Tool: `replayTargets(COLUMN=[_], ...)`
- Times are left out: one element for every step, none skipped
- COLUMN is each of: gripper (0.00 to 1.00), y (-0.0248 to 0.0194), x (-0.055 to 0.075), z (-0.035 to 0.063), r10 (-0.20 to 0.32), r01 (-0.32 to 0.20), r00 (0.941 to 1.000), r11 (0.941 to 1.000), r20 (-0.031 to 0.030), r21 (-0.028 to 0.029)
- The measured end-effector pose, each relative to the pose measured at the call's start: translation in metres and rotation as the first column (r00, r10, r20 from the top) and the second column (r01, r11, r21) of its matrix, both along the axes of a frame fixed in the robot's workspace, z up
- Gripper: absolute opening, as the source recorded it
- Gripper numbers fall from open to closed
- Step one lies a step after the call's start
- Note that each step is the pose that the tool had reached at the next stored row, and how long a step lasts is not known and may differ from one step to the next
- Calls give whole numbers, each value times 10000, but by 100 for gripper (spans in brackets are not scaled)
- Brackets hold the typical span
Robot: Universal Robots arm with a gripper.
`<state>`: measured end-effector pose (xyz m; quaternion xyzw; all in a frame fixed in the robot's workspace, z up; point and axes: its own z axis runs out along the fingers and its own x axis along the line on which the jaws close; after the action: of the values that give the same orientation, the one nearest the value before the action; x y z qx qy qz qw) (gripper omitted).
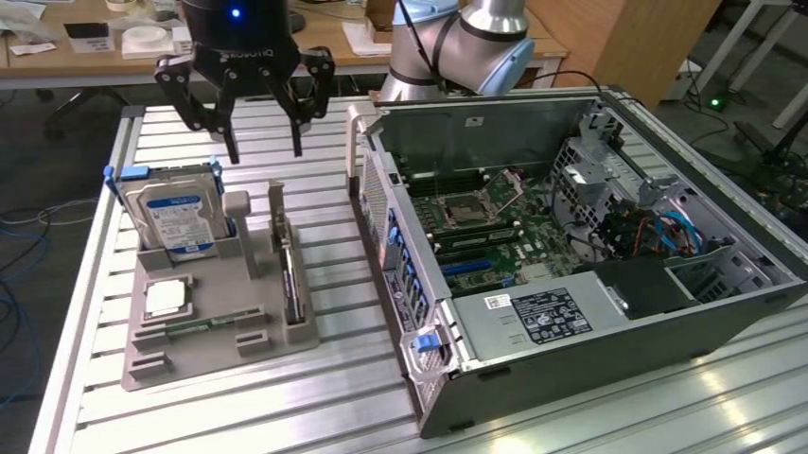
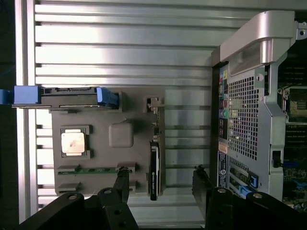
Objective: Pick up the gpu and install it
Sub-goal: 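Pick up the gpu and move the gpu toward the slot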
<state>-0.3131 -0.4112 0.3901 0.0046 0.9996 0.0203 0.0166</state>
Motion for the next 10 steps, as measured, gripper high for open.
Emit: replayTargets(gripper=[65, 65, 65, 65, 65, 65, 65, 65, 65, 65], y=[-3, -3, -4, -6, -9, -13, -17, -20, -23, -25], x=[0, 0, -1, 0, 0, 0, 0, 0, -1, -1], z=[-1, -2, -3, -4, -4, -4, -5, -6, -7, -8], r10=[6, 7, 10, 14, 18, 25, 29, 32, 36, 40], r01=[-6, -7, -10, -14, -18, -25, -29, -32, -36, -40], r00=[10000, 10000, 10000, 10000, 10000, 10000, 10000, 10000, 10000, 10000], r11=[10000, 10000, 10000, 10000, 10000, 10000, 10000, 10000, 10000, 10000], r20=[2, 3, 3, 4, 4, 5, 10, 16, 23, 30], r21=[1, 2, 2, 2, 1, -1, 0, 1, 0, 1])
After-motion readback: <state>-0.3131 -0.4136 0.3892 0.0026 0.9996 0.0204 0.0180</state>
